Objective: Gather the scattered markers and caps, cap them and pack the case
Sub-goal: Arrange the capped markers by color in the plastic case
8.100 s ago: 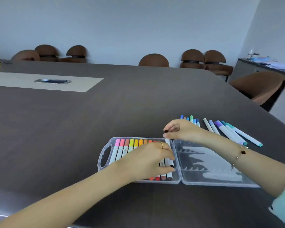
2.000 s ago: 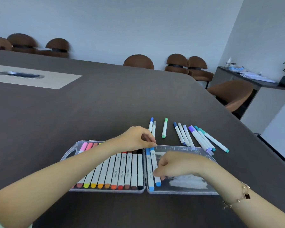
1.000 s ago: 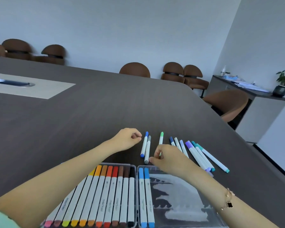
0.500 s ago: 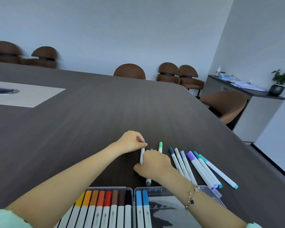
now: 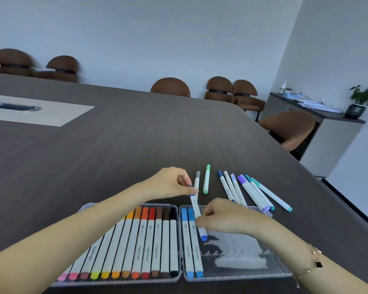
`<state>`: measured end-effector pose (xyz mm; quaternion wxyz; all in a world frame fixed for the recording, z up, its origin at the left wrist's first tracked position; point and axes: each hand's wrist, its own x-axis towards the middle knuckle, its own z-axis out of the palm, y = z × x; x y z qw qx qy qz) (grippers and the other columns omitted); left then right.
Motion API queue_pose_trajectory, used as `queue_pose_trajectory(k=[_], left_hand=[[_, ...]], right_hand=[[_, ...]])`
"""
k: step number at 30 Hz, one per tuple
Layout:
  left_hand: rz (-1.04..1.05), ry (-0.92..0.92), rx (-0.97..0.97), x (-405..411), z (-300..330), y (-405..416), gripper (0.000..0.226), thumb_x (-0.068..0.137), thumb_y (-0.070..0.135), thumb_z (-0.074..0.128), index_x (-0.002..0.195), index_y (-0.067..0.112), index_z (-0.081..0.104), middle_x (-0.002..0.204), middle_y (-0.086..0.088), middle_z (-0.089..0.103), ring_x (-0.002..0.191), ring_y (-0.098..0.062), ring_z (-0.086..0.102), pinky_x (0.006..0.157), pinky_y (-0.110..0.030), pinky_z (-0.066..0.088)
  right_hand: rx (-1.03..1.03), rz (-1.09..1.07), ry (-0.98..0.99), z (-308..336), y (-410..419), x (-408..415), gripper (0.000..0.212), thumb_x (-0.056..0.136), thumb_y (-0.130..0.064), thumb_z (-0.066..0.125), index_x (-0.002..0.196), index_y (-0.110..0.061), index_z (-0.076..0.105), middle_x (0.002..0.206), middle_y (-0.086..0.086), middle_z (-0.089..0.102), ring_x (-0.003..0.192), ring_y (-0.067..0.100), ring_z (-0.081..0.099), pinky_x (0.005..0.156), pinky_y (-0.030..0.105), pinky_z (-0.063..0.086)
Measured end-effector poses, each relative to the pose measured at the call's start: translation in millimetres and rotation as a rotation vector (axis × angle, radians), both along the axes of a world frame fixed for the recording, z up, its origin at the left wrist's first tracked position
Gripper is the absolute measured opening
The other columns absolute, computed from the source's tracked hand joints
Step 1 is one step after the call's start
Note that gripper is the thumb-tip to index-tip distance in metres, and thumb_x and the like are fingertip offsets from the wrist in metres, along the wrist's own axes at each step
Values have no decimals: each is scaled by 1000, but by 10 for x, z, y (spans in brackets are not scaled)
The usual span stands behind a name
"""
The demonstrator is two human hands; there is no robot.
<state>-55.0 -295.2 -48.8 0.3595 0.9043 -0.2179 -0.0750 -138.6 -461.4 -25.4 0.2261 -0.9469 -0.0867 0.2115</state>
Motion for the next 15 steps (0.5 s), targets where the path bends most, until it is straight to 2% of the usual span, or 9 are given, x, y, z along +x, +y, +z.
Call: queue_pose_trajectory(k=[4, 7, 11, 15], left_hand=[[-42, 41, 1, -225, -138, -67, 32, 73, 49, 74, 90, 22, 68, 91, 8, 68, 85, -5, 63, 80, -26, 54], [-67, 43, -4, -322, -163, -125, 28, 76, 45, 74, 91, 22, 67, 93, 7, 66, 87, -7, 61, 74, -19, 50], [-81, -42, 91, -375, -157, -141, 27, 77, 46, 72, 91, 23, 68, 94, 9, 61, 89, -7, 57, 77, -22, 48], [-51, -110, 93, -391, -173, -128, 24, 76, 45, 73, 90, 27, 66, 94, 13, 55, 93, -5, 51, 78, -19, 43]], right_hand=[[-31, 8, 69, -86, -74, -239, 39, 84, -38, 56, 54, -20, 40, 51, -6, 33, 46, 9, 30, 52, 22, 27], [-21, 12, 61, -97, -98, -317, 33, 84, -44, 60, 63, -21, 51, 57, -10, 45, 54, 5, 41, 58, 21, 34], [16, 26, 68, -95, -138, -363, 30, 82, -49, 65, 78, -20, 61, 62, -11, 49, 60, 4, 45, 64, 20, 37], [38, -10, 41, -115, -176, -357, 38, 77, -54, 68, 87, -17, 67, 67, -11, 55, 65, 3, 50, 66, 20, 40]])
